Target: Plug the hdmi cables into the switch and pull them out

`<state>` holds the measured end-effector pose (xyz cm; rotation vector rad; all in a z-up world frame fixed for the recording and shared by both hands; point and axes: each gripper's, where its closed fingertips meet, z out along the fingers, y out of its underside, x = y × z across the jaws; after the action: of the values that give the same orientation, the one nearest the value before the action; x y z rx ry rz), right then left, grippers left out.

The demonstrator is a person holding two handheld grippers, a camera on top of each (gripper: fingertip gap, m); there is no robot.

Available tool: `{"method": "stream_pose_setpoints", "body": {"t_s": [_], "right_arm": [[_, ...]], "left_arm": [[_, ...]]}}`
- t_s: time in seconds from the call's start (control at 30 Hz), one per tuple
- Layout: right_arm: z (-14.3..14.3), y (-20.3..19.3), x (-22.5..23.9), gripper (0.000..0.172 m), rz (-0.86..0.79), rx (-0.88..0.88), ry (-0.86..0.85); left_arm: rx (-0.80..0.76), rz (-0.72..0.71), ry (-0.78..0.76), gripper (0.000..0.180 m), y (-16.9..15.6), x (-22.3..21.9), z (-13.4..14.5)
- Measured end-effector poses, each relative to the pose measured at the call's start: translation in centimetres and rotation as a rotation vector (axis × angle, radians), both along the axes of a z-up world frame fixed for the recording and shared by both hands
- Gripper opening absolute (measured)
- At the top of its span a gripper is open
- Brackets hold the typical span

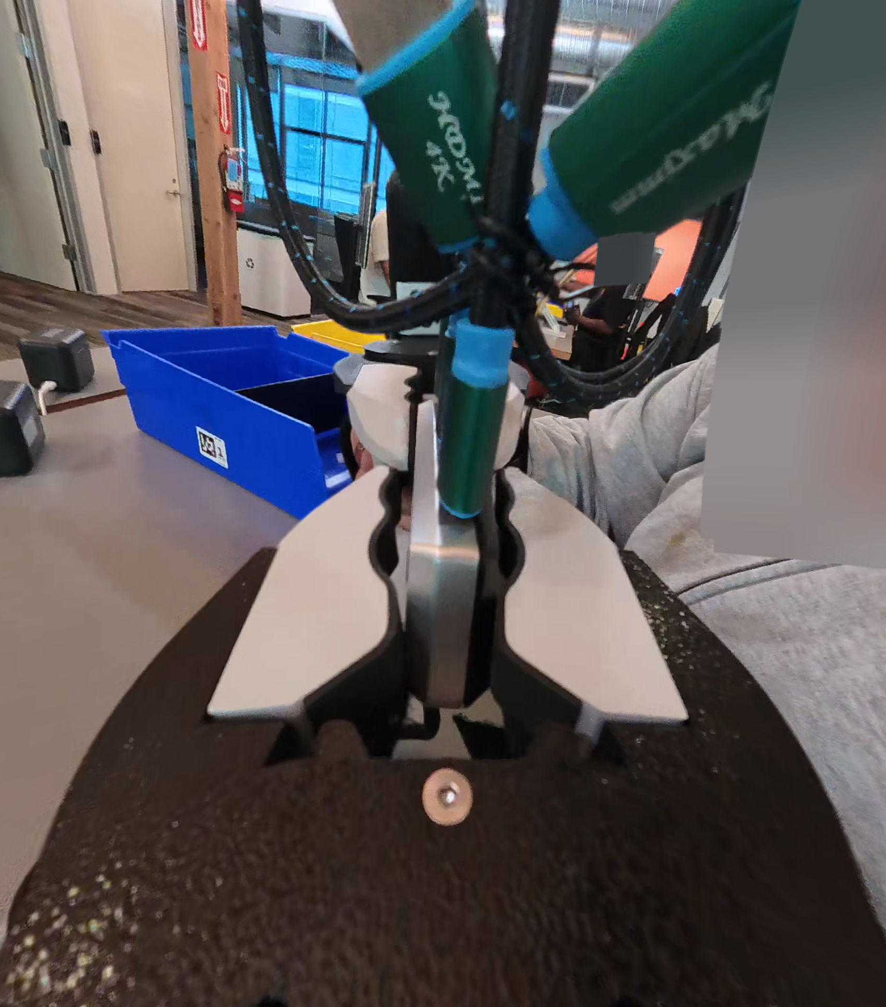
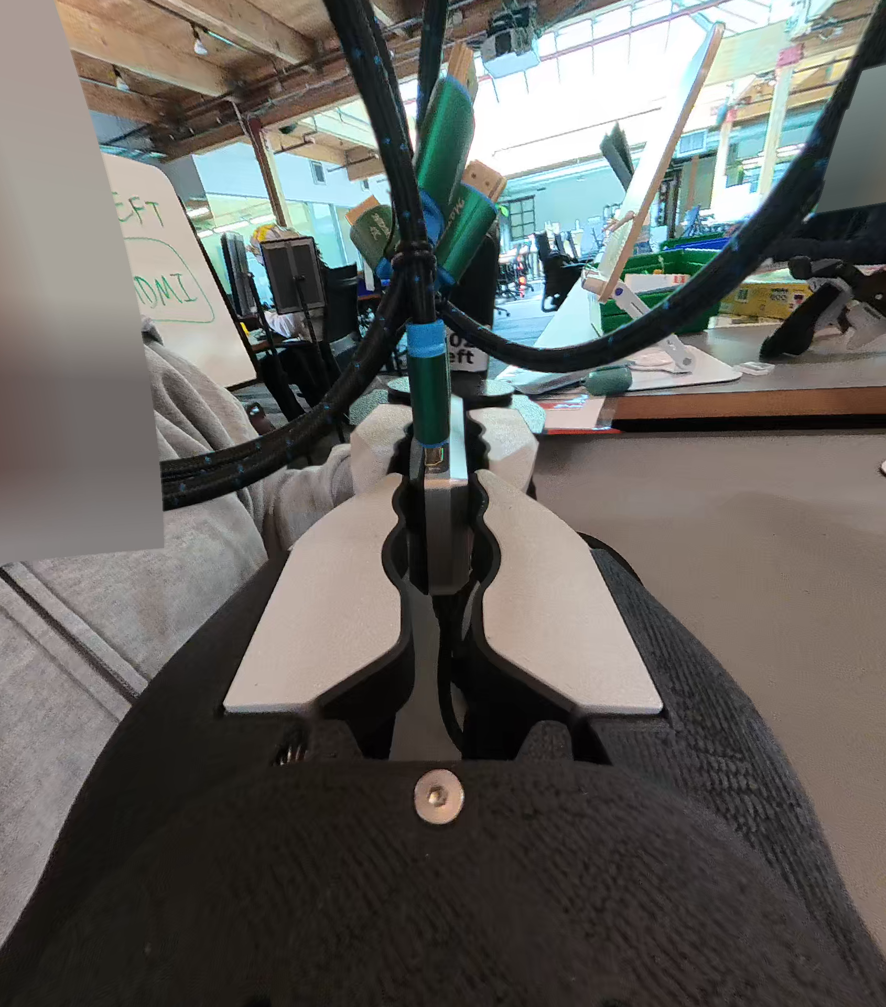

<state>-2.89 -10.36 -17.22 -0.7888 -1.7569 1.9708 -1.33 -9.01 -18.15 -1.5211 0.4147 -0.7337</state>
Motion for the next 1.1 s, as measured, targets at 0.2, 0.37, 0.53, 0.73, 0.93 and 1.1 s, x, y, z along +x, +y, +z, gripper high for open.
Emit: {"method": "stream_pose_setpoints", "body": {"t_s": [0.2,0.37,0.53,0.73,0.93,1.1], "right_arm": [[0.6,1.1,-0.1,0.023,-0.030,0.030,-0.005],[2.9,2.4,0.0,0.032,-0.030,-0.045,0.016],[3.0,2.0,-0.1,0.029,-0.019,-0.032,0.014],[2.9,1.7,0.2,0.022,0.012,-0.011,0.004],[3.0,1.7,0.4,0.019,0.026,0.015,0.013],[3.2,1.4,0.9,0.010,0.041,0.035,0.038]], "left_arm": [[-0.049,0.004,-0.002,0.032,0.0,-0.5,-0.4],[-0.042,0.010,-0.007,0.032,0.1,-0.6,-0.3],[-0.033,0.029,0.028,0.032,0.1,-0.5,-0.4],[-0.039,0.039,0.048,0.032,0.3,-0.4,-0.8],[-0.044,0.035,0.042,0.032,0.4,-0.1,-0.8],[-0.009,0.041,0.004,0.032,0.6,0.0,-0.3]]}}
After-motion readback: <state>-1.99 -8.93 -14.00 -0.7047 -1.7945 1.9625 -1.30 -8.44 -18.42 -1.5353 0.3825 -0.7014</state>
